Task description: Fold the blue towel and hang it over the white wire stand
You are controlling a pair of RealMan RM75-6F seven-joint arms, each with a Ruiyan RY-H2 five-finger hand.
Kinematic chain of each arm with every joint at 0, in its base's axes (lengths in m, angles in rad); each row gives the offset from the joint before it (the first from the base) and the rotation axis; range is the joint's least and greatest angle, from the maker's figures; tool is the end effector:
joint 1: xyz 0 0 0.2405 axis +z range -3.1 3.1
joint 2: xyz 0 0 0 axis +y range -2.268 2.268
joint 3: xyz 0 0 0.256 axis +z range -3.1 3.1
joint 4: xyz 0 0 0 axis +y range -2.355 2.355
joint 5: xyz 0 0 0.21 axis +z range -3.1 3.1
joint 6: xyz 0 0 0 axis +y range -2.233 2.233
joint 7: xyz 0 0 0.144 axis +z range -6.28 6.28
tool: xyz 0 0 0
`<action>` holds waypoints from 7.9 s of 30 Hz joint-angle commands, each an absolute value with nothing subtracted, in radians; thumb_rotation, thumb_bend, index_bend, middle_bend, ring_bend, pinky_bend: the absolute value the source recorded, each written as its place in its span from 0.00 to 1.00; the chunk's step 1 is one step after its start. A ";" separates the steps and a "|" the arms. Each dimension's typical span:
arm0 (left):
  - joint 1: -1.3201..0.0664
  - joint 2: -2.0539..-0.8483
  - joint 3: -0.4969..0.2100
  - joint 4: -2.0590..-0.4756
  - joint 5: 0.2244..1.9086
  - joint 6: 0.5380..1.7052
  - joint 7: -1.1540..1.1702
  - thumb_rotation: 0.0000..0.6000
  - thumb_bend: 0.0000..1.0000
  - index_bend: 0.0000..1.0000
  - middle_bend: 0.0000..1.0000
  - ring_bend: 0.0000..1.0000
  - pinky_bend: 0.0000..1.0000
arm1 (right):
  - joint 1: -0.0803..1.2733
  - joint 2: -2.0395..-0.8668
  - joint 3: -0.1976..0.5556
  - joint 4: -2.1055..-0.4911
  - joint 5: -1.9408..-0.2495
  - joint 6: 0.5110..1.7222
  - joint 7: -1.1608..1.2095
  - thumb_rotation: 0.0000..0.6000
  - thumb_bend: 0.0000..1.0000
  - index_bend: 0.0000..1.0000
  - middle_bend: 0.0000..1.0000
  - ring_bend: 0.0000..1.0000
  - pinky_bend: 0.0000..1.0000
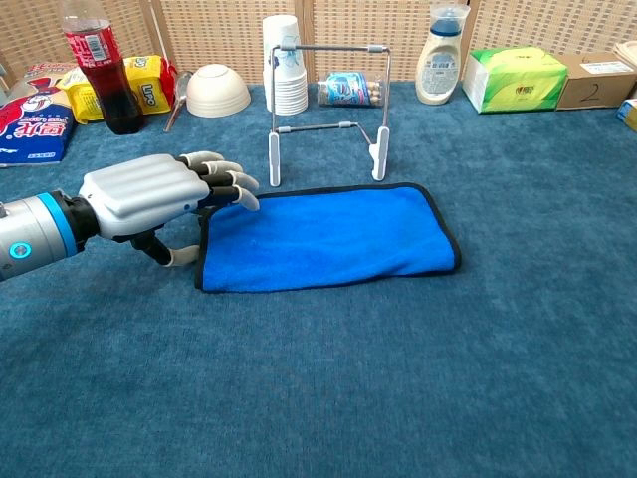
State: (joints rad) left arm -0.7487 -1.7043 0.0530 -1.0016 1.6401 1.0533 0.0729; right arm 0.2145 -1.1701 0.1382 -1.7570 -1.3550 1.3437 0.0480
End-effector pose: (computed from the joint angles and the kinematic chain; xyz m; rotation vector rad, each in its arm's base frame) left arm -0.1903 0.3295 -0.0584 -2.2110 -0.4647 -0.8959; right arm -0.2653 -0.2311 0.1294 1.3204 -1.1372 1.0954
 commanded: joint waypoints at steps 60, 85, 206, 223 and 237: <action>-0.951 -1.246 -0.403 -1.832 0.967 0.940 0.269 1.00 0.32 0.69 0.46 0.25 0.06 | 0.143 -1.187 0.113 -1.657 -1.392 1.392 0.247 1.00 0.33 0.24 0.16 0.00 0.00; -1.094 -1.112 -0.436 -1.999 0.594 1.044 0.534 1.00 0.33 0.69 0.42 0.22 0.02 | 0.123 -1.187 0.110 -1.603 -1.420 1.403 0.344 1.00 0.33 0.23 0.16 0.00 0.00; -1.530 -1.899 -0.515 -0.592 0.389 0.832 0.781 1.00 0.16 0.00 0.00 0.00 0.00 | 0.017 -1.132 0.105 -1.650 -1.380 1.448 0.316 1.00 0.33 0.19 0.16 0.00 0.00; -1.312 -1.695 -0.503 -1.068 0.541 0.964 0.626 1.00 0.14 0.02 0.03 0.00 0.00 | 0.021 -1.138 0.109 -1.651 -1.400 1.455 0.317 1.00 0.33 0.19 0.16 0.00 0.00; -0.936 -1.338 -0.355 -1.703 0.766 1.148 0.431 1.00 0.14 0.07 0.07 0.00 0.00 | 0.050 -1.140 0.124 -1.659 -1.416 1.444 0.277 1.00 0.33 0.18 0.15 0.00 0.00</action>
State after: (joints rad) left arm -1.0386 -1.4328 -0.4138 -1.5889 0.6768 1.0884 0.5074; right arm 0.0474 -1.1390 0.1221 -1.6579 -1.4146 1.4448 0.2826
